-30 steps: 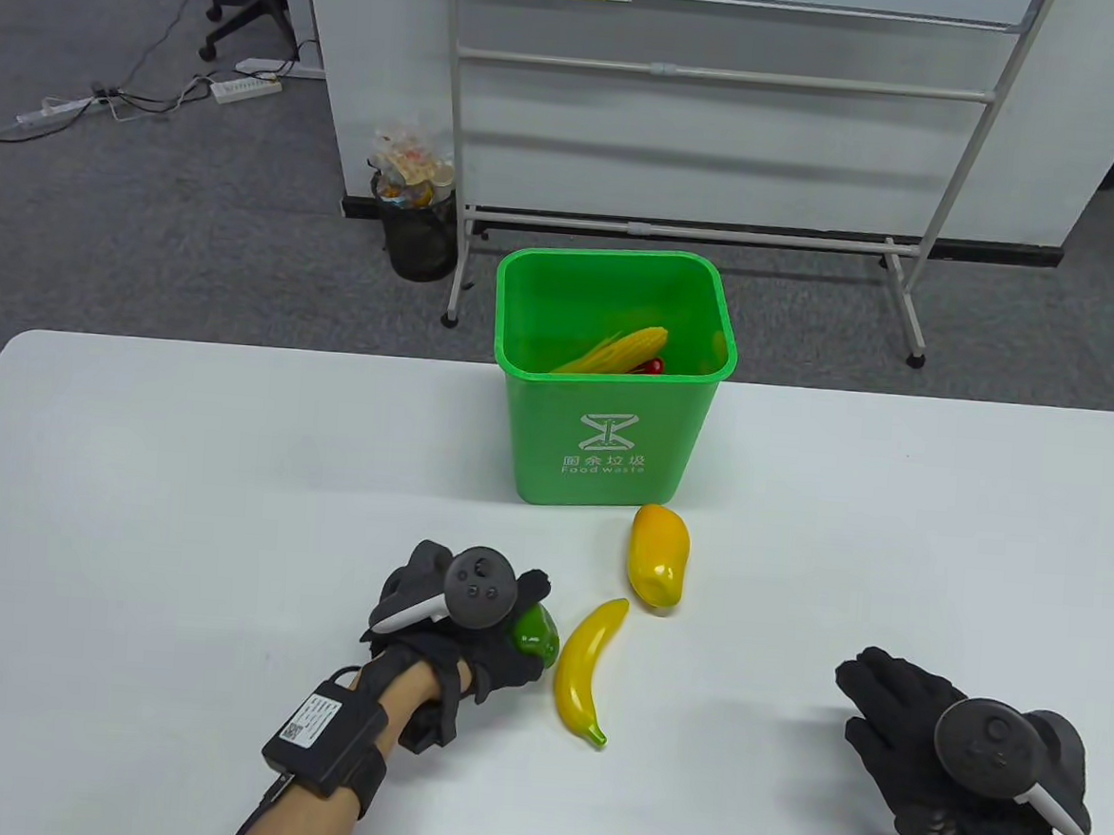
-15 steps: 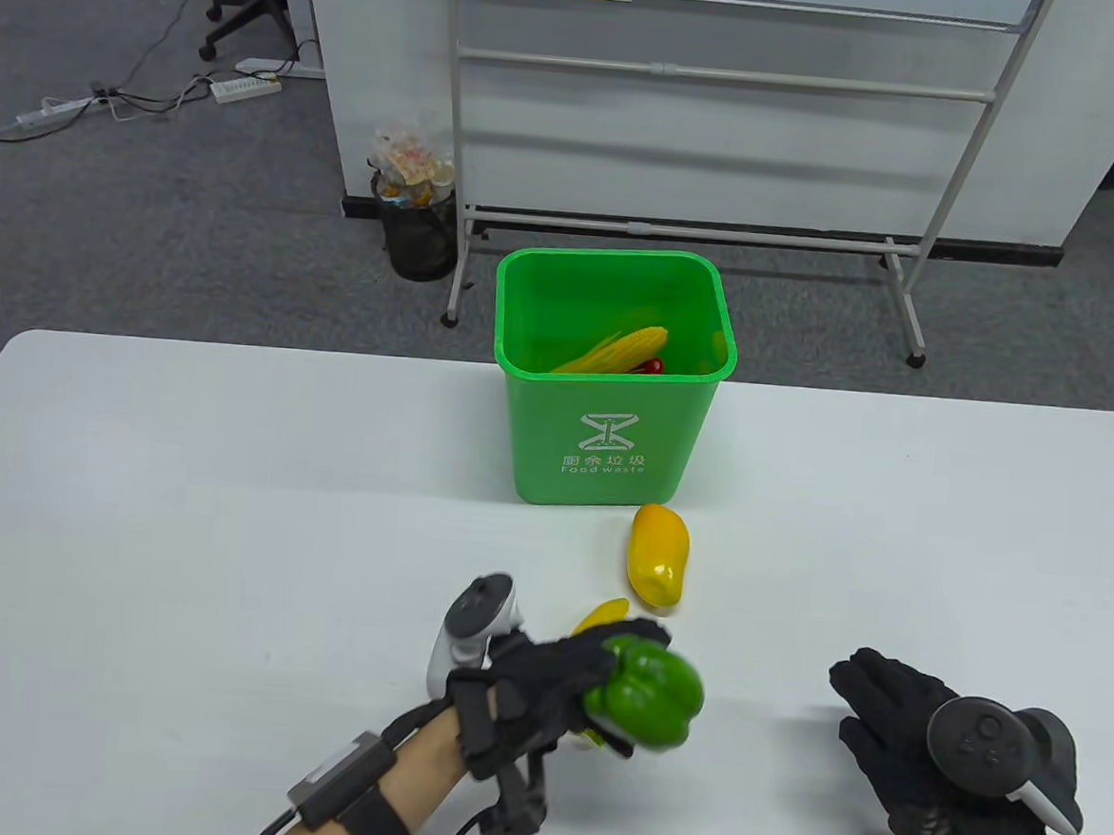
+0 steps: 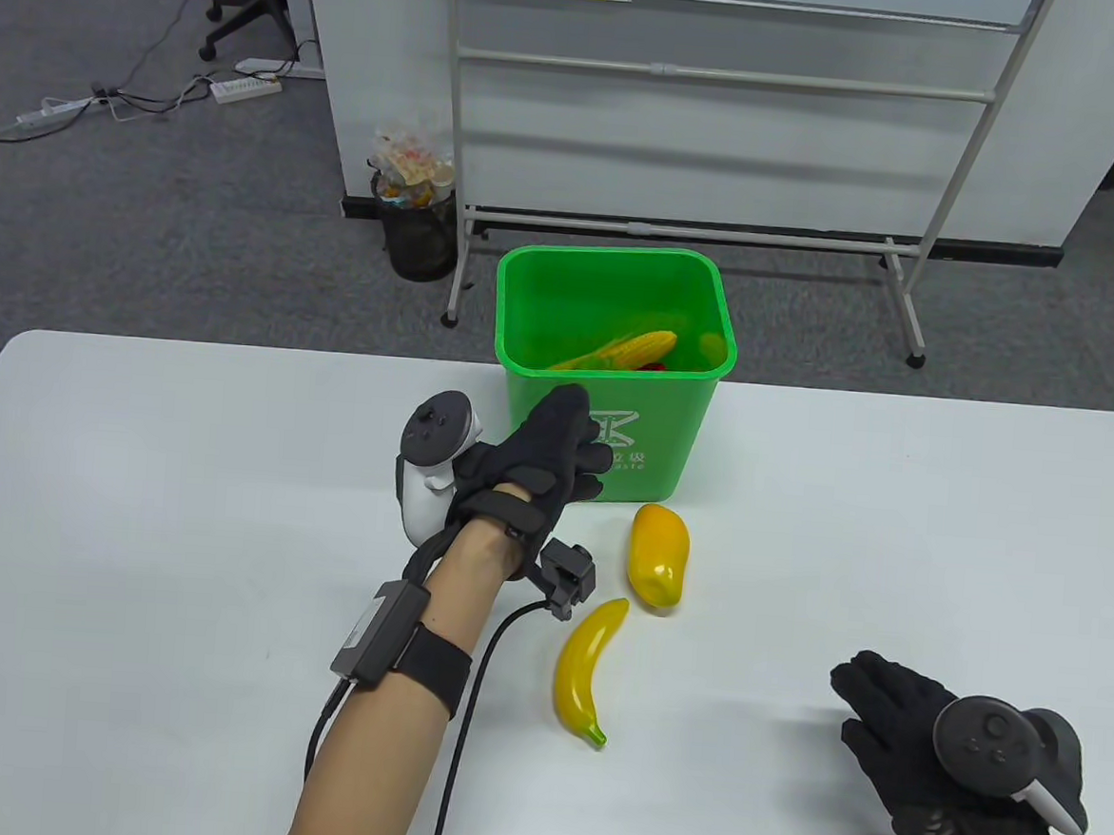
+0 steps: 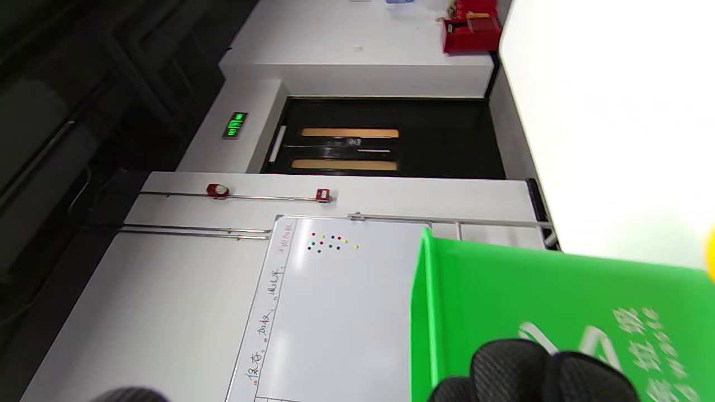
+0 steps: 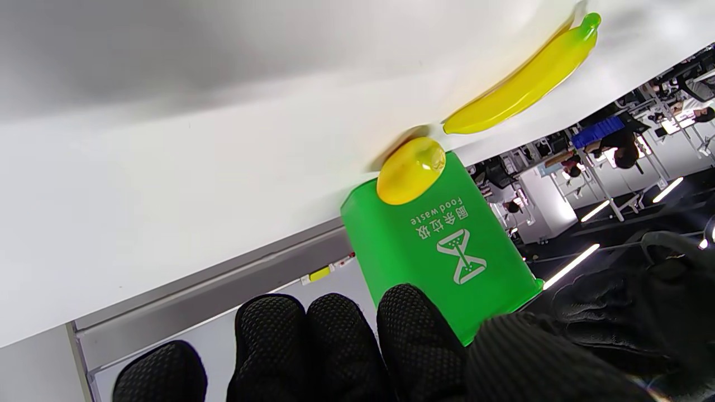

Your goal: Toss fruit and vegetables into food waste bin

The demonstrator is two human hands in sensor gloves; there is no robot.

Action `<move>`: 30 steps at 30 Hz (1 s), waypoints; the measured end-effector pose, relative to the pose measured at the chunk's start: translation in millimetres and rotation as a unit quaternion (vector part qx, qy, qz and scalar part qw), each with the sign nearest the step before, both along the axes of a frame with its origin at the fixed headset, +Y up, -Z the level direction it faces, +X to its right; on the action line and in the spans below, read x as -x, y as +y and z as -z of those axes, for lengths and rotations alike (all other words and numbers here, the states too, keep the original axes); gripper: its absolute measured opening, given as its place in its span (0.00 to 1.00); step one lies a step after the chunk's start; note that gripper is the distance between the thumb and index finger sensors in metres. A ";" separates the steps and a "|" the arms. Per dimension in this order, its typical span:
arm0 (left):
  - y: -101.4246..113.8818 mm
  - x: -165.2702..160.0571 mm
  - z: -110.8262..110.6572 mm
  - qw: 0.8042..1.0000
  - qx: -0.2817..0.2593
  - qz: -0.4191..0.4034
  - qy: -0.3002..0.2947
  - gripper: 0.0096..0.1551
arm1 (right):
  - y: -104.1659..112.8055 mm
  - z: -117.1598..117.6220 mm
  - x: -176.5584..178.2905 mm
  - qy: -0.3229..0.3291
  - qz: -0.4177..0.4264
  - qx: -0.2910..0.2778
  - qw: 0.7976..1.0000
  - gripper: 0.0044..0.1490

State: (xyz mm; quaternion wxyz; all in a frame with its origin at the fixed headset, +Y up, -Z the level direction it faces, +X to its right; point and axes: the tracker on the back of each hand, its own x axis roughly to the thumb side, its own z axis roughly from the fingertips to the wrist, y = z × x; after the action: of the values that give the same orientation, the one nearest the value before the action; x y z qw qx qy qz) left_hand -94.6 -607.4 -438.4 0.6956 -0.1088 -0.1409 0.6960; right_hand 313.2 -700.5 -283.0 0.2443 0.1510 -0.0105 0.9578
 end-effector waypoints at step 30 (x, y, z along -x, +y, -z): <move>-150.3 -95.3 -31.7 0.684 0.062 0.726 -0.040 0.57 | 3.0 -4.1 8.7 0.019 -0.011 0.003 1.000 0.42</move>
State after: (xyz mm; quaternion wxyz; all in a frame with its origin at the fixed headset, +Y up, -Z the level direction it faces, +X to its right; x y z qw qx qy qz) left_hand 0.7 -757.7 -406.7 0.9686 -0.2476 -0.0023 -0.0244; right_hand 304.5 -697.5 -278.8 0.2345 0.1689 -0.0018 0.9573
